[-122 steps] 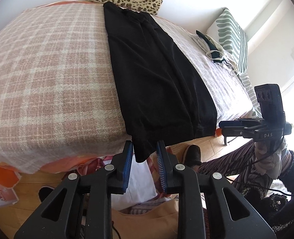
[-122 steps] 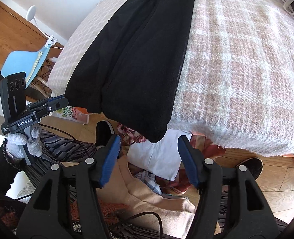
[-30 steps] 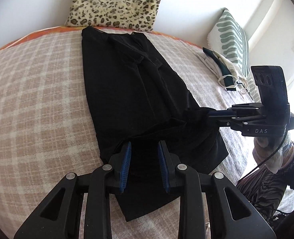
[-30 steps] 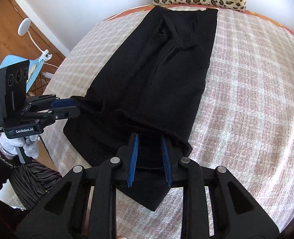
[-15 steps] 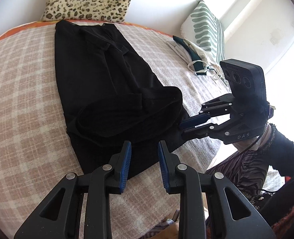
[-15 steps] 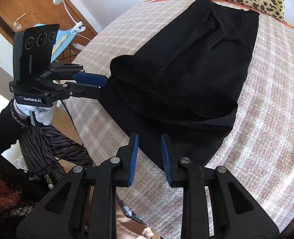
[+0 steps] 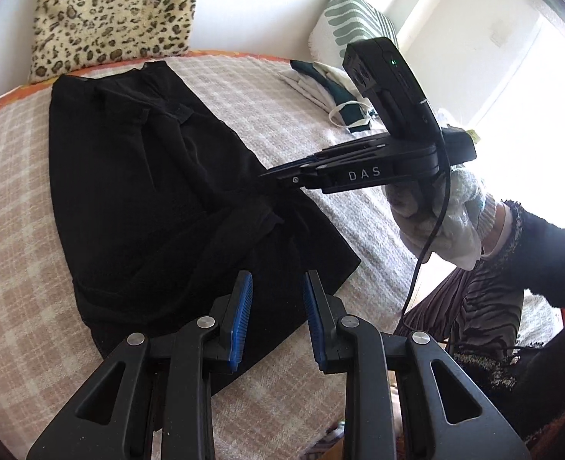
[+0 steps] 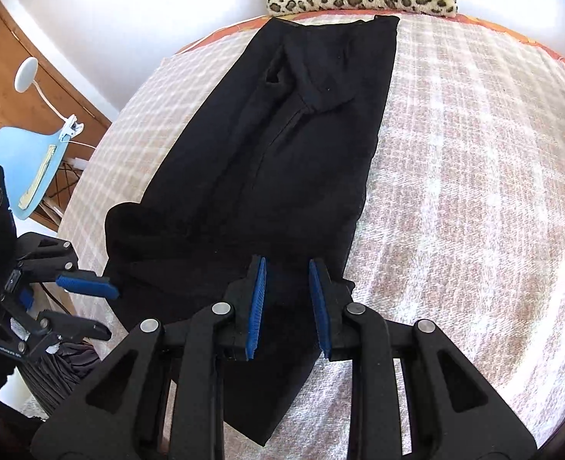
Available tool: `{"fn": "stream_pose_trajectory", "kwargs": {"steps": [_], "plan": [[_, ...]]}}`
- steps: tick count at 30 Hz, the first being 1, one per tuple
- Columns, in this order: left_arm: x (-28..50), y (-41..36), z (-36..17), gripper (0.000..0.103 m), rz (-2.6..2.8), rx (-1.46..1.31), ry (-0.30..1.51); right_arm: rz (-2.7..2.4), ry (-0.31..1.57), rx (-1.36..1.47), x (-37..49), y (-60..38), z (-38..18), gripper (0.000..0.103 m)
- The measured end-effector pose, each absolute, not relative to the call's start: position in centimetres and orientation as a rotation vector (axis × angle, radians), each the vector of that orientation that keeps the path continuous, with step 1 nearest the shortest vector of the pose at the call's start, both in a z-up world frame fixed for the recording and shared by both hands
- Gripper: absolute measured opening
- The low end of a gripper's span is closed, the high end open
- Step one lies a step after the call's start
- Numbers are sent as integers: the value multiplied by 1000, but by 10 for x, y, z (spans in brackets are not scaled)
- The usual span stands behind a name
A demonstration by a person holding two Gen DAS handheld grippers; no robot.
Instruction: Fold small clothes
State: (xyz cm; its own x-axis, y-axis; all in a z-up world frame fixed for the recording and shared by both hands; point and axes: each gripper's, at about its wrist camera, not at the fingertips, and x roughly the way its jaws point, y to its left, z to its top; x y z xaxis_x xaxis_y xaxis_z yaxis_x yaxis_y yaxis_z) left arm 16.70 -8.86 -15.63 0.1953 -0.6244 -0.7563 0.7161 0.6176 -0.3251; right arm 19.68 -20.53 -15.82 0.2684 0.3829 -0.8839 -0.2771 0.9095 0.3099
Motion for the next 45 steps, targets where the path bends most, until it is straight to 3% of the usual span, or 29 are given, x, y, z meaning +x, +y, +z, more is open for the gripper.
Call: {"fn": "stream_pose_trajectory", "kwargs": {"steps": [3, 13, 19, 24, 34, 37, 39, 45], "plan": [[179, -85, -171, 25, -856, 145, 1053, 433, 1227, 90, 199, -207, -159, 26], [213, -55, -164, 25, -614, 115, 977, 573, 1098, 66, 177, -186, -124, 26], [215, -60, -173, 25, -579, 167, 995, 597, 1149, -86, 168, -146, -149, 26], [215, -58, -176, 25, -554, 188, 1000, 415, 1140, -172, 180, -164, -157, 26], [225, -46, -166, 27, -500, 140, 963, 334, 1051, -62, 192, -206, -125, 26], [231, -38, -162, 39, -490, 100, 942, 314, 1007, -22, 194, -216, -114, 35], [234, -34, -161, 39, -486, 75, 937, 305, 978, 4, 196, -224, -108, 46], [240, -18, -152, 39, -480, -23, 866, 283, 940, 84, 208, -242, -105, 49]]}}
